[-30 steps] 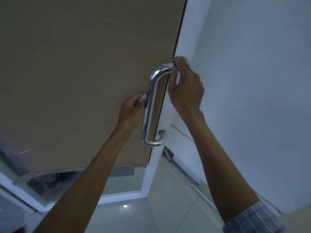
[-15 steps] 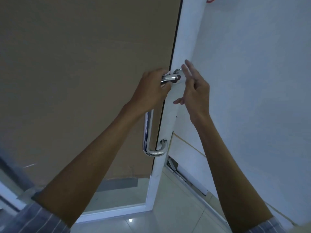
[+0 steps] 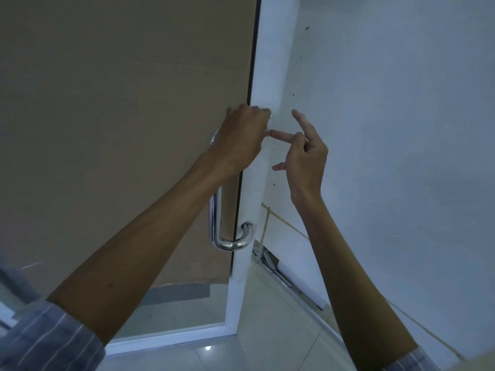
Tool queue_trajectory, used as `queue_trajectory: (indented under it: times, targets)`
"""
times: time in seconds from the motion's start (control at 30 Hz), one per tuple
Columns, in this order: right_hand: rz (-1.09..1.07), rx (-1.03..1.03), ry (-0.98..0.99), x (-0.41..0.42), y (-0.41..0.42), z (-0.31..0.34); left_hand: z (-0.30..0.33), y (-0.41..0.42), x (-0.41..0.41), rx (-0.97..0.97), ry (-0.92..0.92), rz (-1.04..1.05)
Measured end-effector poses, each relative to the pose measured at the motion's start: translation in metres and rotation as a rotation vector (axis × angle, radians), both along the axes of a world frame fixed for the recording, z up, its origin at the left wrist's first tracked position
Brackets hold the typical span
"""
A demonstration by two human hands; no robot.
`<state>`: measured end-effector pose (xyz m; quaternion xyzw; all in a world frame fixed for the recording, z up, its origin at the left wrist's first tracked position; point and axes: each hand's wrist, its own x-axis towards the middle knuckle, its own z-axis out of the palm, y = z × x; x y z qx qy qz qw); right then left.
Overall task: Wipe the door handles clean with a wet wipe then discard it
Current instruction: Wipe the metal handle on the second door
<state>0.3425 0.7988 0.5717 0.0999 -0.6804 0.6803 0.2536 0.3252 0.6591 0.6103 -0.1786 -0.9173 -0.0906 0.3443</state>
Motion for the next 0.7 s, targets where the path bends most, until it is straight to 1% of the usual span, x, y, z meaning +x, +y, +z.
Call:
queue_trajectory:
  times: [0.03, 0.1, 0.2, 0.33, 0.5, 0.7]
  targets:
    - [0.013, -0.005, -0.001, -0.001, -0.002, 0.0, -0.006, -0.005, 0.004, 0.017, 0.053, -0.044]
    - [0.034, -0.019, -0.001, -0.002, -0.006, 0.001, -0.017, -0.015, 0.01, 0.086, 0.129, -0.065]
    - [0.065, -0.026, -0.011, -0.002, -0.008, -0.001, -0.038, -0.03, 0.02, 0.339, 0.185, -0.073]
    - [0.077, -0.005, -0.018, -0.005, -0.001, -0.008, -0.067, -0.039, 0.033, 0.72, 0.16, -0.054]
    - [0.096, 0.029, 0.018, -0.005, 0.007, -0.018, -0.11, -0.022, 0.059, 1.066, 0.105, -0.042]
    - [0.111, 0.089, 0.095, -0.007, 0.0, -0.03, -0.186, -0.002, 0.065, 1.173, 0.019, 0.104]
